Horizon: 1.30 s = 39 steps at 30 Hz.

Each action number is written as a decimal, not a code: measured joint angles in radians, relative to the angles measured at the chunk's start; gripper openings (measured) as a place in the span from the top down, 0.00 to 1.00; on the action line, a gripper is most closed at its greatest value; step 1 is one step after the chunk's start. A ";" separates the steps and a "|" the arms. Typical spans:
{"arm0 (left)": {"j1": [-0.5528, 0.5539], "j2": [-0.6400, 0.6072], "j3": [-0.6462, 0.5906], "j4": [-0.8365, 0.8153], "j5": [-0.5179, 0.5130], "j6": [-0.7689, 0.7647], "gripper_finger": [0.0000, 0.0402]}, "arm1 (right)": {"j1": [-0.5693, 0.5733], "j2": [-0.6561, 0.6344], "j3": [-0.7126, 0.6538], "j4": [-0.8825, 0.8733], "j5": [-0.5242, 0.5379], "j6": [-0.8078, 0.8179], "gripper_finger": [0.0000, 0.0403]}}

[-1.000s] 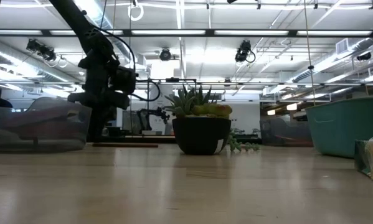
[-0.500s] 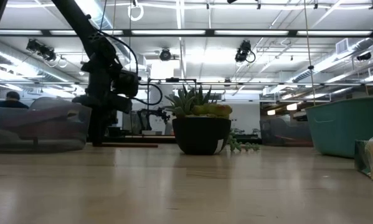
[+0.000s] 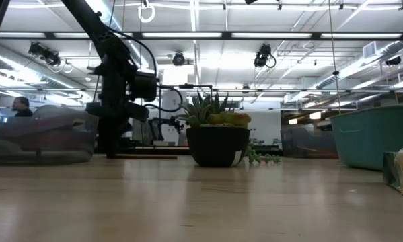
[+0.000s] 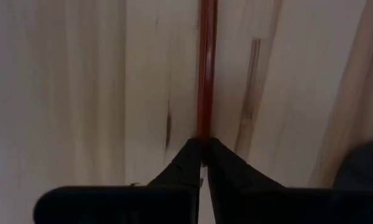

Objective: Sort crayons/erasers/pens/pencils in bins
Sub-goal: Put the brown pencil into the right black bin

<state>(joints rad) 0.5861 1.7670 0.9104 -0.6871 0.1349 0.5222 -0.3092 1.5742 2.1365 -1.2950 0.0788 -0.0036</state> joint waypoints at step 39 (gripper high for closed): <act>-0.138 0.014 0.242 -0.203 0.211 -0.111 0.98 | 0.000 0.000 0.000 0.003 0.000 -0.023 0.88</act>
<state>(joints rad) 0.4482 1.7805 1.1526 -0.8902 0.3461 0.4107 -0.3092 1.5742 2.1365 -1.2920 0.0786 -0.0265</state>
